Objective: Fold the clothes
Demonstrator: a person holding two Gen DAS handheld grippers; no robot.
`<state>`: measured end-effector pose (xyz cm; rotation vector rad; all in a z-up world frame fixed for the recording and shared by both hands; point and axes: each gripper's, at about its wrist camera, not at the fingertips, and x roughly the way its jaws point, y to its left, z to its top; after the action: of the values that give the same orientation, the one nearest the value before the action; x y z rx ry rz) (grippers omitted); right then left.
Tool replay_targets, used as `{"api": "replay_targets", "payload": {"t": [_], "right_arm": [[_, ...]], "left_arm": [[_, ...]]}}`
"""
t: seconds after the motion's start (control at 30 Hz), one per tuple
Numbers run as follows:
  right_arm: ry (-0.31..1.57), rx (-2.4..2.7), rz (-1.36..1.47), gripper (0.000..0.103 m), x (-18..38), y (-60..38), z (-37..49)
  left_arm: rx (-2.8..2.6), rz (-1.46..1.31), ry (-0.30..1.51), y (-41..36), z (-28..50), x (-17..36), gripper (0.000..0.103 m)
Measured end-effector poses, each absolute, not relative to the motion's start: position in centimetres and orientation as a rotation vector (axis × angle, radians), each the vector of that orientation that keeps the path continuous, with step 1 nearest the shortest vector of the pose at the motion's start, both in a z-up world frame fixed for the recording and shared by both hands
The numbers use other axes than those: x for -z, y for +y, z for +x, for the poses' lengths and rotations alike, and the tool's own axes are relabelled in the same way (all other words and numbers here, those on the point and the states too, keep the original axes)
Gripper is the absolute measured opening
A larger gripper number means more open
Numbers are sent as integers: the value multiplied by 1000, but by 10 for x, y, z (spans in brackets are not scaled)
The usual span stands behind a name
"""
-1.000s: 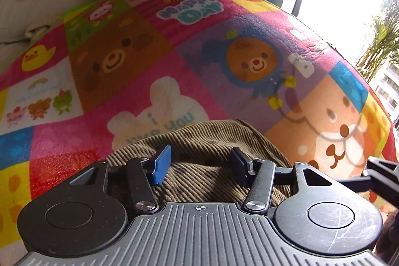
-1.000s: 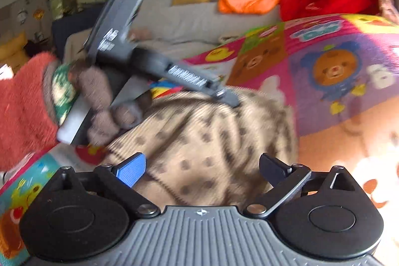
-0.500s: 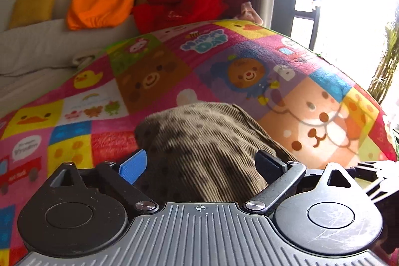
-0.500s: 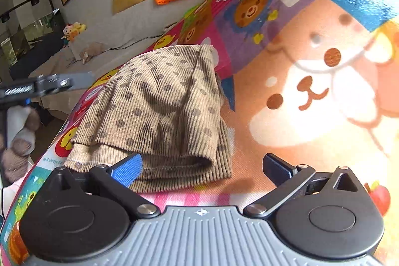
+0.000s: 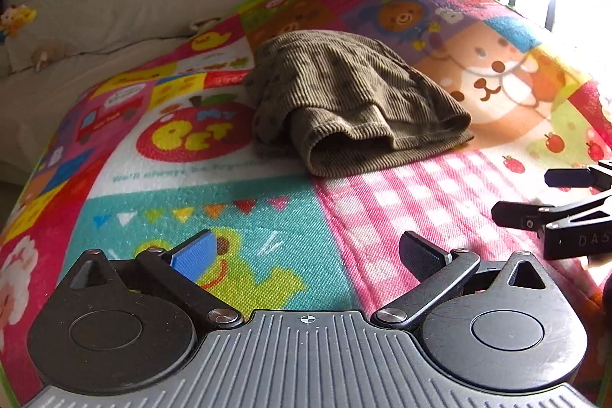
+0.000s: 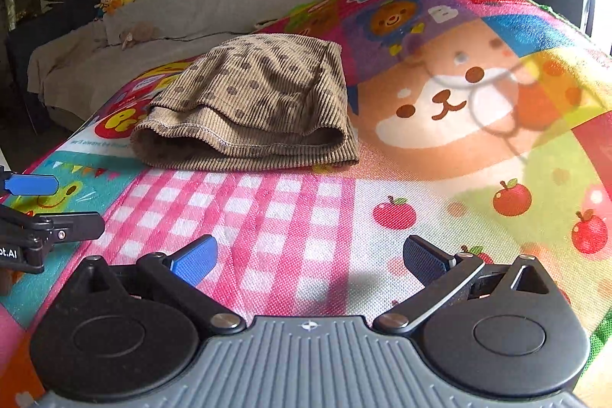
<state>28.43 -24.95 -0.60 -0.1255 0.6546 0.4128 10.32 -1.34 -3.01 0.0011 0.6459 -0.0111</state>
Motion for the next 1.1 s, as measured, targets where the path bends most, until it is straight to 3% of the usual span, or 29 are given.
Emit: {"api": "replay_targets", "payload": {"t": [0.17, 0.43, 1.1], "right_arm": [[656, -415, -127, 103, 7, -239, 309], [693, -414, -141, 103, 15, -229, 348], [690, -416, -142, 103, 15, -230, 348]], "left_arm": [[-51, -6, 590, -15, 128, 25, 103], [-69, -14, 692, -16, 155, 44, 103], [-64, -20, 696, -14, 155, 44, 103]]}}
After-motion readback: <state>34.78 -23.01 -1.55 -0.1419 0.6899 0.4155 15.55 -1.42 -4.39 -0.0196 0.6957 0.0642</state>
